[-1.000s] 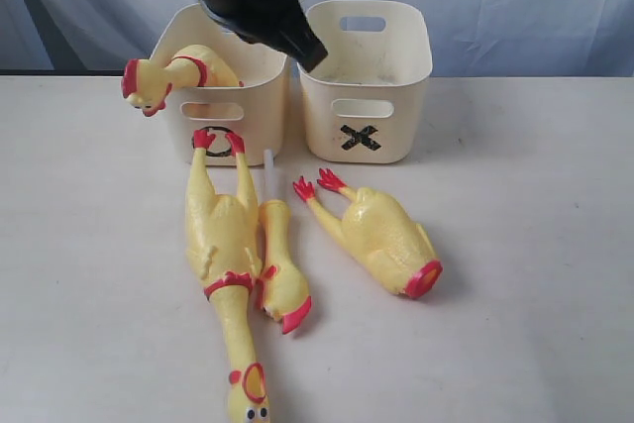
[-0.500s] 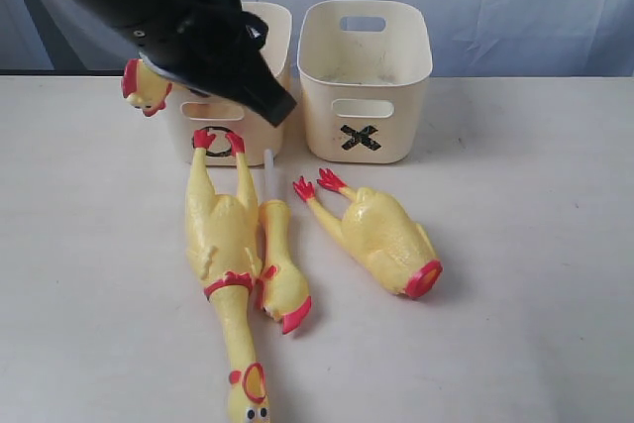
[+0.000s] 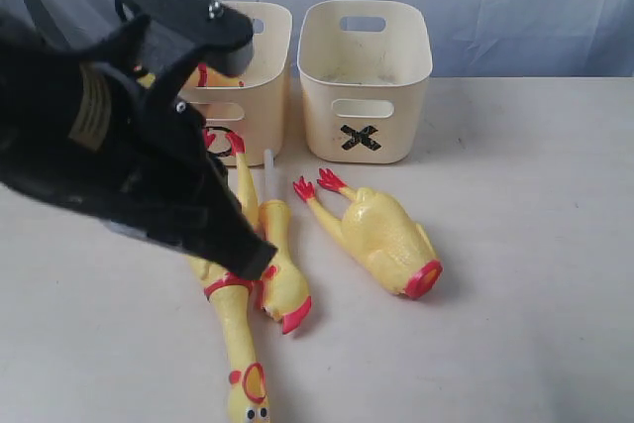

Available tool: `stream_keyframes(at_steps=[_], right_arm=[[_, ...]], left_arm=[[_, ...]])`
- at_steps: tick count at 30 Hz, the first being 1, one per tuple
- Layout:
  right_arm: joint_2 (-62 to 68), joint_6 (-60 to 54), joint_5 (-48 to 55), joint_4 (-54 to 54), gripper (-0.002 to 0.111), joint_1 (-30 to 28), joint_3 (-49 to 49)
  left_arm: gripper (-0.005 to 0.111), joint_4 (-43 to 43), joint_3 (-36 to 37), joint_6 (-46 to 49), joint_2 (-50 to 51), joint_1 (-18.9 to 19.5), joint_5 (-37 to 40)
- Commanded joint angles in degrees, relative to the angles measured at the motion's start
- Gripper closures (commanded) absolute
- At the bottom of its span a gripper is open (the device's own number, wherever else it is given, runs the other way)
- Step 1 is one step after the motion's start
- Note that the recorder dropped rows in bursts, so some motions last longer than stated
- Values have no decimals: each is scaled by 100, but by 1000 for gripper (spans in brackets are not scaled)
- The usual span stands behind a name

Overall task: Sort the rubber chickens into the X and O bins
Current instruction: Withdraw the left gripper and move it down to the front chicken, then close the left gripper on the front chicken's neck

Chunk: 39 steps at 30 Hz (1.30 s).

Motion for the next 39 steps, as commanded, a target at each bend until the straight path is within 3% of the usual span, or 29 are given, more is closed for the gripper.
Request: stream_keyframes(at_steps=[1,9,16,20,26,30,39], right_arm=[[-31,-7,-32,-2,108,-13,28],[-31,-7,-32,-2,108,-13,28],[-31,-7,-32,-2,108,-13,28],[-31,-7,-32,-2,108,-13,28],[-31,-7,-32,-2,108,-13,28],[-31,-7,-32,-2,108,-13,28],[-31,-7,-32,-2,108,-13,28]], left_arm=[[107,-76,611,-609,-194,-237,-270],[107,-76,1495,-1571,-206,-847,-632],[107,1,1572,-2730,-206,-933,-522],[96,122,1572,-3373,-206,-933,-624],[63,89,1572,-3806,-97,-933,-673],[47,116,1572,-4131,168,-933,-849],[45,939,1572,-5617,1016,-824,-962]])
